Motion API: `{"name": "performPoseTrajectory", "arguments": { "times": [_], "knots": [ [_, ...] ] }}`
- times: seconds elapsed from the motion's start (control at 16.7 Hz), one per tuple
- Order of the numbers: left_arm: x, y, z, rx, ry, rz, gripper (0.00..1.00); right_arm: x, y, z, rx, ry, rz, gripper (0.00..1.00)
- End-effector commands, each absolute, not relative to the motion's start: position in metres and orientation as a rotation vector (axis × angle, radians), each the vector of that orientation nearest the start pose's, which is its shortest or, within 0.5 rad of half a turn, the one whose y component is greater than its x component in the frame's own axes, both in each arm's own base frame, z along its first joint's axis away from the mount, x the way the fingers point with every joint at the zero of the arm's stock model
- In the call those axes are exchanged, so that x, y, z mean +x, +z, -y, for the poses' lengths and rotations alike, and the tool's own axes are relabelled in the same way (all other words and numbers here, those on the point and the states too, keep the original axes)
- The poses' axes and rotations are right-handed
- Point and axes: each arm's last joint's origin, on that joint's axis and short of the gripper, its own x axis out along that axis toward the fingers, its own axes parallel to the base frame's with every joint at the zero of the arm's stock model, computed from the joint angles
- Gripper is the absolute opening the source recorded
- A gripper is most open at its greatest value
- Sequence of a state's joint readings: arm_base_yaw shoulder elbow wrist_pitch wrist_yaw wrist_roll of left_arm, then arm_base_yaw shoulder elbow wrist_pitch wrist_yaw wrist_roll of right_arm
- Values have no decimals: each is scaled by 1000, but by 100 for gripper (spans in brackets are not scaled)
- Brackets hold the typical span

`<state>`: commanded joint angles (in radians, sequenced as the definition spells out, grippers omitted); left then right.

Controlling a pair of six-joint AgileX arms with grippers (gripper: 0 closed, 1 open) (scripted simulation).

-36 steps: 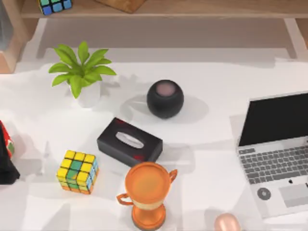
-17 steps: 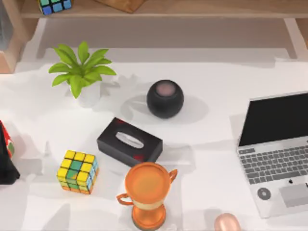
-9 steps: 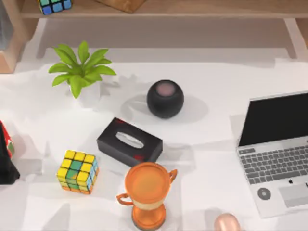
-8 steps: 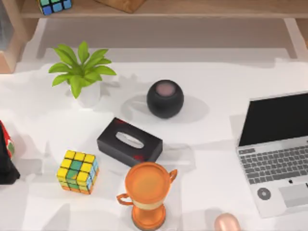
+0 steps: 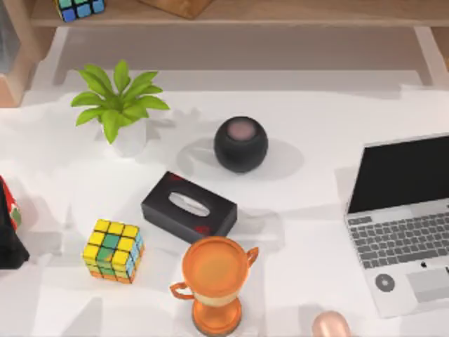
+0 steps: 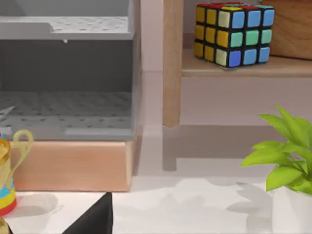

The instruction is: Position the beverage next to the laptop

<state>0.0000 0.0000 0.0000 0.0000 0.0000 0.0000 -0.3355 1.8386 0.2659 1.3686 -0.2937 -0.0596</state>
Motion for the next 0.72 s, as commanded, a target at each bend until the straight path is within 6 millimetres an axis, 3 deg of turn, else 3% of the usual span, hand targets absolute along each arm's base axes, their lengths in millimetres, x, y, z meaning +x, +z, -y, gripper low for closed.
{"name": "performPoseTrajectory", "arguments": {
  "times": [0.54, 0.72],
  "knots": [
    [106, 160, 1, 0, 0, 0, 100, 239, 89, 73, -10, -17, -199, 2],
    [106, 160, 1, 0, 0, 0, 100, 239, 89, 73, -10, -17, -199, 0]
  ]
}}
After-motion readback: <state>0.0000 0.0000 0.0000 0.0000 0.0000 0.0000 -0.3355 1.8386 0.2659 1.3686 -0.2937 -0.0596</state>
